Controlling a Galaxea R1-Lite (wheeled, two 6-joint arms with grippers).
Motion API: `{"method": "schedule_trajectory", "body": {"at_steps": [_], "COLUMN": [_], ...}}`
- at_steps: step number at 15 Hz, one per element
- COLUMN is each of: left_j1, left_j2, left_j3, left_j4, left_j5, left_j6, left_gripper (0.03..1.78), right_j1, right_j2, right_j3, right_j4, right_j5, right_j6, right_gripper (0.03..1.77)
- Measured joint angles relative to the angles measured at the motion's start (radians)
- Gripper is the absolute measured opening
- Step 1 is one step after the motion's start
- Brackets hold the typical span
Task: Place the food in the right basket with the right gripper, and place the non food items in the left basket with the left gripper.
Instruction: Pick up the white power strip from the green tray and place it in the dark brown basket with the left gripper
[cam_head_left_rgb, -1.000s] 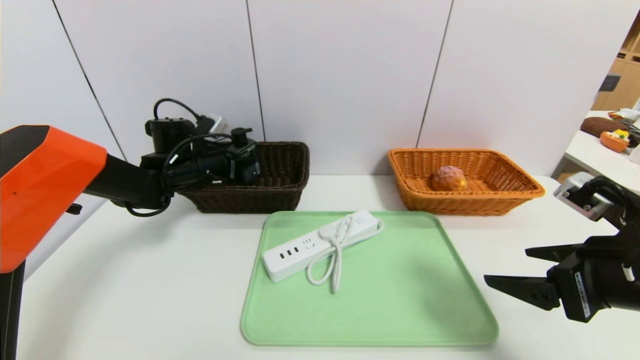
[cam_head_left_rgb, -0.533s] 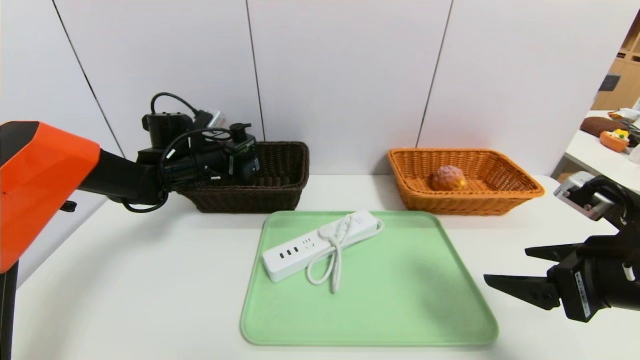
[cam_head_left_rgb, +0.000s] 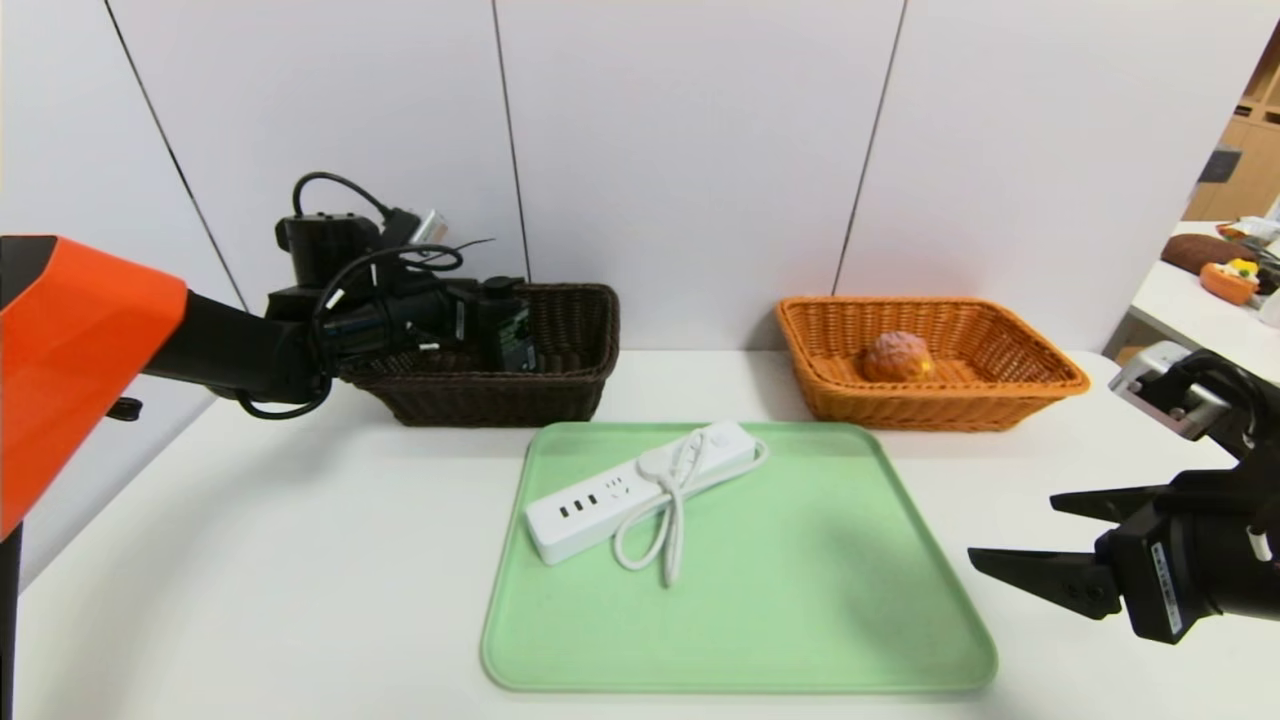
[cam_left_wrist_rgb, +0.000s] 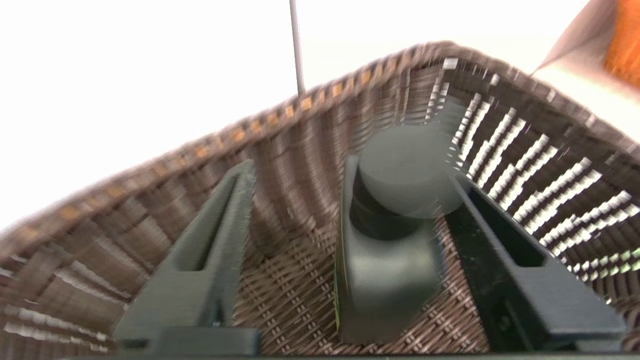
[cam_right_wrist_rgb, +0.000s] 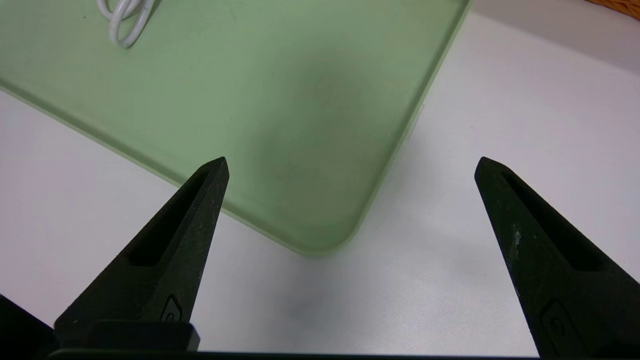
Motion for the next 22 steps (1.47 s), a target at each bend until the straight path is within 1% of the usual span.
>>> {"method": "schedule_trajectory", "body": {"at_steps": [2, 5, 7, 10, 12, 15, 17, 20, 22], "left_j1": [0.0, 0.0, 0.0, 0.0, -0.006, -0.039, -0.09, -0.227, -0.325], "left_j2": [-0.039, -0.125, -0.195, -0.303, -0.378, -0.492, -0.571, -0.666, -0.695], "left_j3": [-0.007, -0.015, -0.018, 0.001, 0.068, 0.24, 0.372, 0.514, 0.562], "left_j4": [0.007, 0.062, 0.118, 0.233, 0.265, 0.267, 0.267, 0.271, 0.272], "left_j5": [0.0, 0.0, 0.001, 0.014, 0.025, 0.029, 0.03, 0.042, 0.095], "left_j6": [-0.001, -0.001, -0.001, -0.017, -0.034, -0.04, -0.041, -0.042, -0.043], "left_gripper": [1.4, 1.5, 1.54, 1.59, 1.62, 1.64, 1.66, 1.67, 1.67], "right_j1": [0.0, -0.001, -0.001, -0.002, -0.003, -0.002, -0.002, -0.002, -0.003], "right_j2": [0.0, -0.001, -0.003, -0.005, -0.009, -0.02, -0.026, -0.032, -0.036], "right_j3": [-0.001, -0.001, -0.001, 0.009, 0.015, 0.019, 0.019, 0.022, 0.026], "right_j4": [0.0, 0.0, 0.0, 0.0, 0.0, 0.0, 0.0, 0.001, 0.0], "right_j5": [0.0, -0.001, -0.003, -0.002, 0.0, 0.0, 0.0, -0.001, 0.0], "right_j6": [0.002, 0.005, 0.004, 0.004, 0.005, 0.004, 0.003, 0.004, 0.005], "right_gripper": [1.7, 1.7, 1.7, 1.7, 1.7, 1.7, 1.7, 1.7, 1.7]}}
